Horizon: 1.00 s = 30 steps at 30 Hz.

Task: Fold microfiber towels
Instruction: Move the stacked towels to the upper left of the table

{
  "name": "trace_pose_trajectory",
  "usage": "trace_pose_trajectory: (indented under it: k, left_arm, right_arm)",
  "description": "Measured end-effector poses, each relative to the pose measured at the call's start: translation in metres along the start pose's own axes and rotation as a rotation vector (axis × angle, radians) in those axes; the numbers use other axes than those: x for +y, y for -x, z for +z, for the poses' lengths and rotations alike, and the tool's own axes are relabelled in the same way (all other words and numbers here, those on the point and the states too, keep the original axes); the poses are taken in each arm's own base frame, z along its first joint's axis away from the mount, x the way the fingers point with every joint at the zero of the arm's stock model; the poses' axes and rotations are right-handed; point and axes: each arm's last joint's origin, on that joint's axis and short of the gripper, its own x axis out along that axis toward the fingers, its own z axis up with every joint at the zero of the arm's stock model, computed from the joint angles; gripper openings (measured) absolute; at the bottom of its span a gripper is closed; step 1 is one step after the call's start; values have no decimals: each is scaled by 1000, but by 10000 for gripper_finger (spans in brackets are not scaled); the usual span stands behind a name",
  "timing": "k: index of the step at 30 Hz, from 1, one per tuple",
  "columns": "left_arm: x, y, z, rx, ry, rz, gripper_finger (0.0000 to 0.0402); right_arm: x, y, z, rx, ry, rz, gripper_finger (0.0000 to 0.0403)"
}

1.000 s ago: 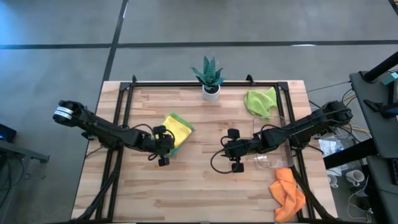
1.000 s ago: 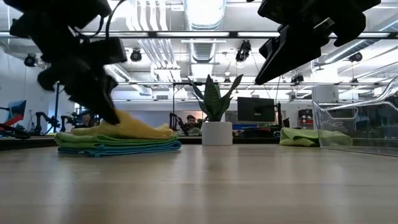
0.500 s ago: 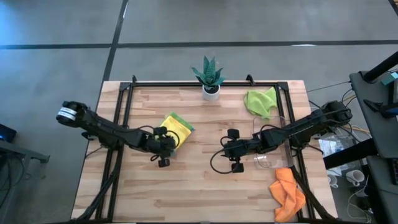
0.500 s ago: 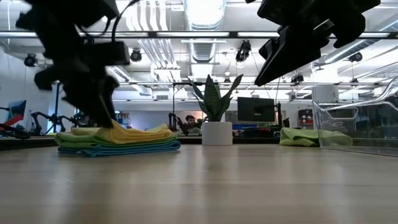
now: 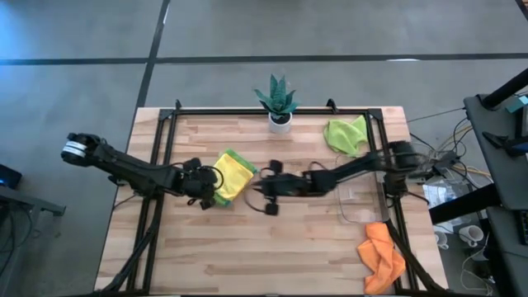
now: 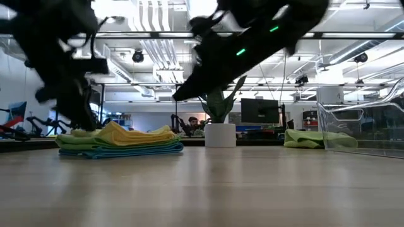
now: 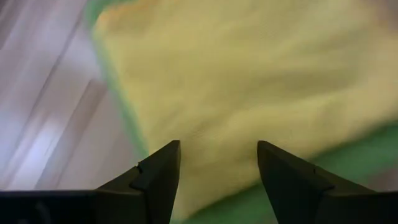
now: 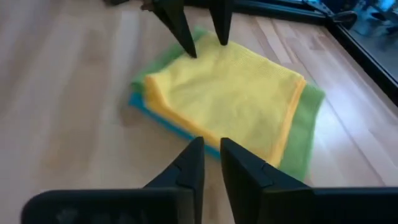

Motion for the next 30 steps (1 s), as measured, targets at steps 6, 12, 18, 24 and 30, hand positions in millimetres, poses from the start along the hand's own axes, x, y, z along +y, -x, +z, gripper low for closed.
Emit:
trace_pose_trajectory:
  k: [6,12,18,24,30]
  left_arm:
    - [15,-19,-27,79,132,107,198]
    - [12,-18,-24,131,70,32,198]
    - [11,-5,-12,175,36,-52,198]
    - [9,1,-2,86,66,-77,198]
    - [7,-5,-3,74,44,-48,198]
  right_arm:
    - [-11,-71,-3,26,-44,-22,12]
    - [-26,-110,-10,60,-76,-46,9]
    - [-39,-102,-10,191,10,-48,9]
    - [-37,-67,14,124,75,15,9]
    - [-30,-68,23,-102,1,127,9]
